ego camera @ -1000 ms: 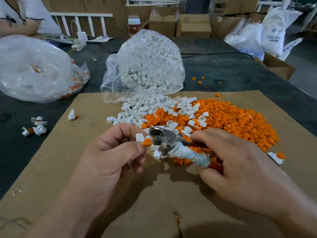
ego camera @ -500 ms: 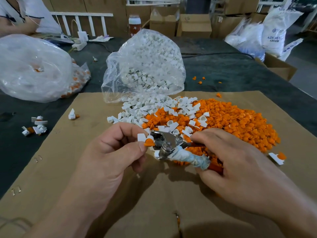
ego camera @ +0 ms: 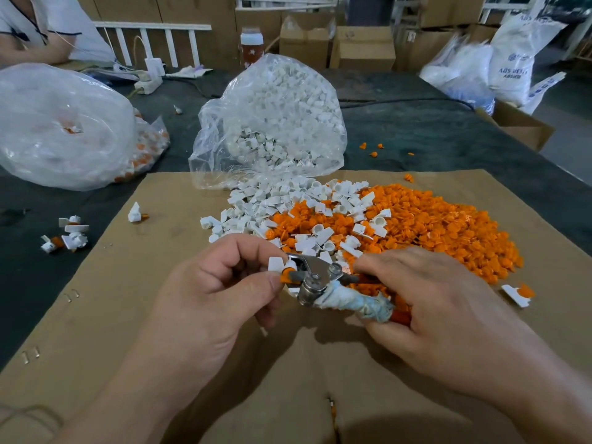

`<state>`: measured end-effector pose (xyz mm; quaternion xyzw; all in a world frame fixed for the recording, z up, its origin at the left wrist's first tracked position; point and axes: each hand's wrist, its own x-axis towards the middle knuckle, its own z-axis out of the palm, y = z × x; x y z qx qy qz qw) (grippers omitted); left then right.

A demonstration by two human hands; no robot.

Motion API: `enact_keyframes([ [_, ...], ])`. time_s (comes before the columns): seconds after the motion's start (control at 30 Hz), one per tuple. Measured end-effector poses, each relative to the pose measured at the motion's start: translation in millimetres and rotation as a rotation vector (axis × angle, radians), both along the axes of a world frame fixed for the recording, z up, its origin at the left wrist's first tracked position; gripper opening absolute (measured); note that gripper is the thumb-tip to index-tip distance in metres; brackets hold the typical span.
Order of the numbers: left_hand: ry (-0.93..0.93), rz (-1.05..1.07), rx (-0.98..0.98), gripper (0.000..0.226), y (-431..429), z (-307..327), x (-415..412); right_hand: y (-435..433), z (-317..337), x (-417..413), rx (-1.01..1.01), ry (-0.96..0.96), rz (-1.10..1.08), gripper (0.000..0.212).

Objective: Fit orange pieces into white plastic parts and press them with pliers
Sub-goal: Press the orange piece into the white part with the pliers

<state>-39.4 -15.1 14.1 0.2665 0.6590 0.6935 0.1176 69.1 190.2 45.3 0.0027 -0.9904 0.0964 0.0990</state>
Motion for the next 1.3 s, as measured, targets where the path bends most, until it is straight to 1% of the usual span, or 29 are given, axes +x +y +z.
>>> enact_keyframes([
  [0.03,-0.004,0.003,0.005,0.009,0,0,0,0,0,-1,0.028,-0.007,-0.007,0.047],
  [0.13,-0.009,0.0,0.009,0.013,1,1,2,0,-1,-1,0.074,0.002,-0.019,0.041],
  [0.37,-0.002,0.001,-0.003,0.015,1,4,4,-5,-4,-1,0.047,0.015,-0.053,0.04],
  [0.43,-0.002,0.014,-0.007,0.021,1,5,4,-6,-4,-1,0.059,0.037,-0.057,0.037],
  [0.53,-0.017,0.023,0.018,0.011,0,8,5,-10,-5,-2,0.048,0.094,-0.06,0.031],
  [0.57,-0.009,0.038,0.008,0.012,0,8,5,-10,-7,-2,0.042,0.098,-0.06,0.031],
  [0.67,0.012,0.142,-0.063,0.023,1,4,4,-5,-12,-4,0.026,0.1,-0.064,0.037],
  [0.77,-0.076,0.25,-0.08,0.022,1,1,-1,5,-14,-7,0.05,0.062,-0.11,0.055],
  [0.83,-0.178,0.228,-0.108,0.021,1,0,-1,9,-16,-11,0.131,0.057,-0.174,0.067],
  [0.93,-0.347,0.118,-0.118,0.021,7,-3,5,6,-18,-14,0.227,0.039,-0.251,0.068],
  [1.03,-0.412,0.082,-0.136,0.019,10,-6,8,3,-21,-16,0.244,-0.013,-0.251,0.072],
  [1.13,-0.438,0.085,-0.139,0.02,12,-8,10,2,-21,-18,0.2,-0.072,-0.251,0.081],
  [1.2,-0.455,0.09,-0.142,0.023,14,-6,13,-1,-19,-17,0.162,0.007,-0.203,0.073],
  [1.27,-0.44,0.089,-0.155,0.027,16,-5,17,-10,-15,-15,0.076,0.157,-0.082,0.052],
  [1.3,-0.401,0.088,-0.16,0.026,17,-6,18,-16,-14,-14,0.043,0.206,-0.008,0.039],
])
